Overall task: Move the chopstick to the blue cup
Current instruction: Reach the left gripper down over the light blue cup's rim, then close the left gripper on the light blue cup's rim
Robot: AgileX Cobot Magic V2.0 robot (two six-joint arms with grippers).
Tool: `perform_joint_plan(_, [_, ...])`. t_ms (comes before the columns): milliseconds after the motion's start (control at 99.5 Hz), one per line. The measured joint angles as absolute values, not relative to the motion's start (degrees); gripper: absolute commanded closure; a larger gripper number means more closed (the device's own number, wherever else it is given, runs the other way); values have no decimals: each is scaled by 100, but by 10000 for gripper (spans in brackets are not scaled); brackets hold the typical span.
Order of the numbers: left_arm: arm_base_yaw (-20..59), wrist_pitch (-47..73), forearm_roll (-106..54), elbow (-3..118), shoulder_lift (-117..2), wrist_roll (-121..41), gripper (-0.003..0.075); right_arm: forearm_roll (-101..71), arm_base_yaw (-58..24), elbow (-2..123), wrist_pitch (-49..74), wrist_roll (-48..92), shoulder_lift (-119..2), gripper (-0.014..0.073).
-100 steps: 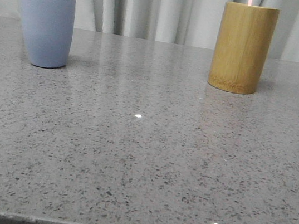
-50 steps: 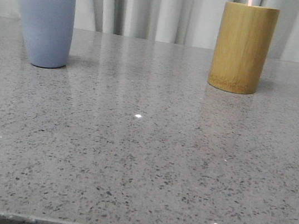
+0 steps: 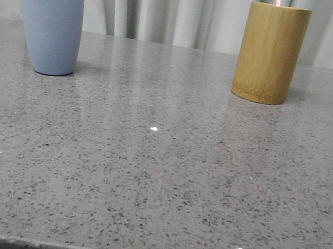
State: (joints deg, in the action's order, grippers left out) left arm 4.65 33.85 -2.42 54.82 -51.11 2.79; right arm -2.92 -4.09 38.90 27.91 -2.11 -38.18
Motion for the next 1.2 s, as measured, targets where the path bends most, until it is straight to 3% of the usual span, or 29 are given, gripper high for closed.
perform_joint_plan(623, [1114, 5780, -307, 9329, -9089, 112, 361, -302, -409, 3890, 2913, -211, -3818, 258])
perform_joint_plan(1196, [1114, 6337, -542, 10118, -10578, 112, 383, -302, -409, 3890, 2913, -211, -3818, 258])
